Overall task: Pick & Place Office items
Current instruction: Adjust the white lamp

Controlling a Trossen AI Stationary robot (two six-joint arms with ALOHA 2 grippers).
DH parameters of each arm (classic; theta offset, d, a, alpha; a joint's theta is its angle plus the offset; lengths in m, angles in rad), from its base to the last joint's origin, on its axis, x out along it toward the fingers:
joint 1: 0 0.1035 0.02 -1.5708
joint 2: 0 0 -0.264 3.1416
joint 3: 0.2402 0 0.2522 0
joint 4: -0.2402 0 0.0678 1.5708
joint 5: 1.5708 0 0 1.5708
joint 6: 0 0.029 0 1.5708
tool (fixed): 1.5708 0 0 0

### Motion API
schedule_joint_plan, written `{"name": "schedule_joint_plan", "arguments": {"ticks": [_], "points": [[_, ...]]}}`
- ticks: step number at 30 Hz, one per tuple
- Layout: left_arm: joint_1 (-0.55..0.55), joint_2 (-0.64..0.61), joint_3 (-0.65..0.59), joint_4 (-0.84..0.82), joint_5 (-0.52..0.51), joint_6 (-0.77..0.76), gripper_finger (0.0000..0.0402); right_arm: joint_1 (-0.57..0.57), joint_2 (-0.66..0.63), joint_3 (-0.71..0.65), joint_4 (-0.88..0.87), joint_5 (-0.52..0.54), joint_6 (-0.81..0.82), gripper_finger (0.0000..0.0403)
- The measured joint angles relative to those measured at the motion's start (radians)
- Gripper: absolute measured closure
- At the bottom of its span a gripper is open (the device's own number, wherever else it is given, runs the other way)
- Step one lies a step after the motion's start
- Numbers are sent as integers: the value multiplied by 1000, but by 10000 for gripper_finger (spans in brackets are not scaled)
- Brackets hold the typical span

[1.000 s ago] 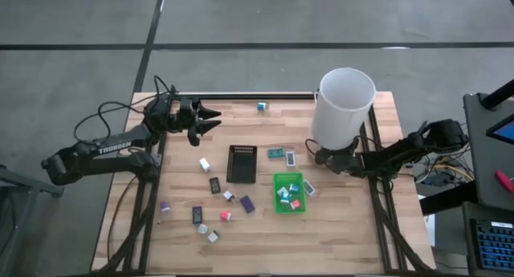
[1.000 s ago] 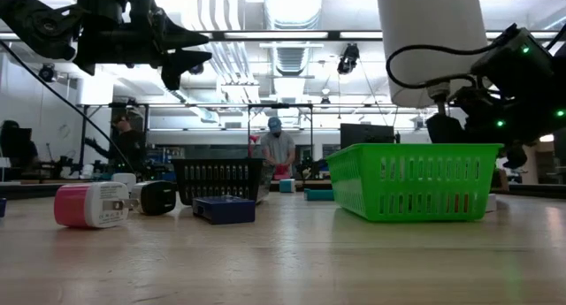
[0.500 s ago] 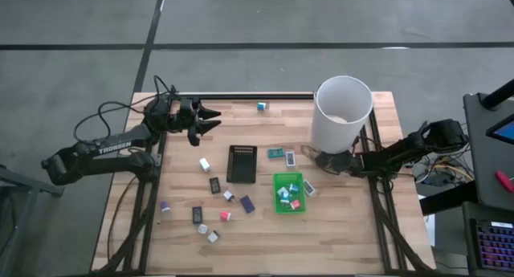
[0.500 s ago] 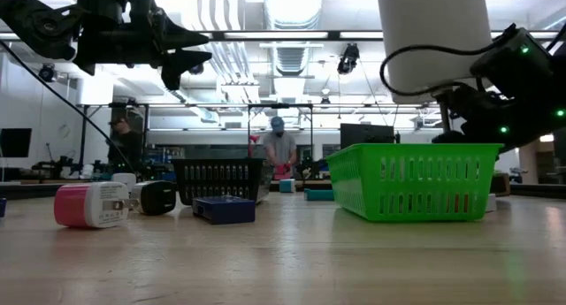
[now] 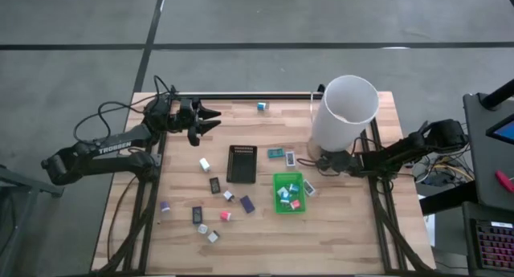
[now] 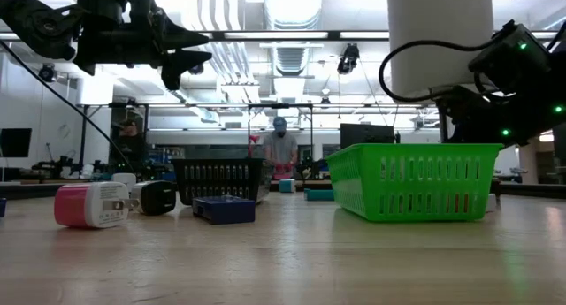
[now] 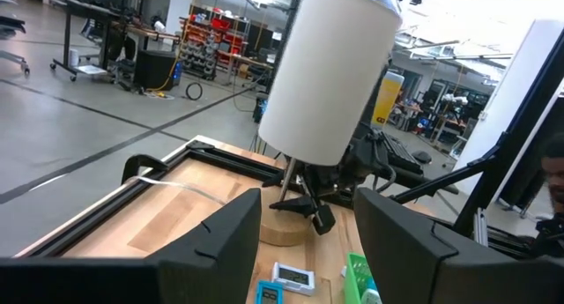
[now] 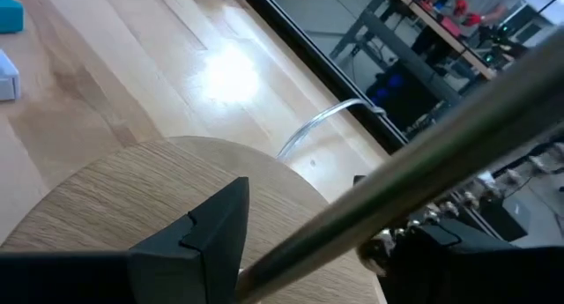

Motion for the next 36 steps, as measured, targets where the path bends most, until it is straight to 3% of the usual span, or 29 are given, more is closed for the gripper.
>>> {"name": "schedule_joint_plan", "arguments": {"ticks": [17, 22, 29, 36], "points": [[0, 0, 0, 0, 0, 0, 211, 46, 0, 16, -9, -55, -18, 200], [0, 0, 0, 0, 0, 0, 211, 42, 0, 36, -85, -75, 12, 204], [1, 0, 0, 0, 0, 0, 211, 38, 2, 38, -116, 16, 48, 216], [1, 0, 0, 0, 0, 0, 211, 39, 2, 37, -113, 19, 35, 207]]}}
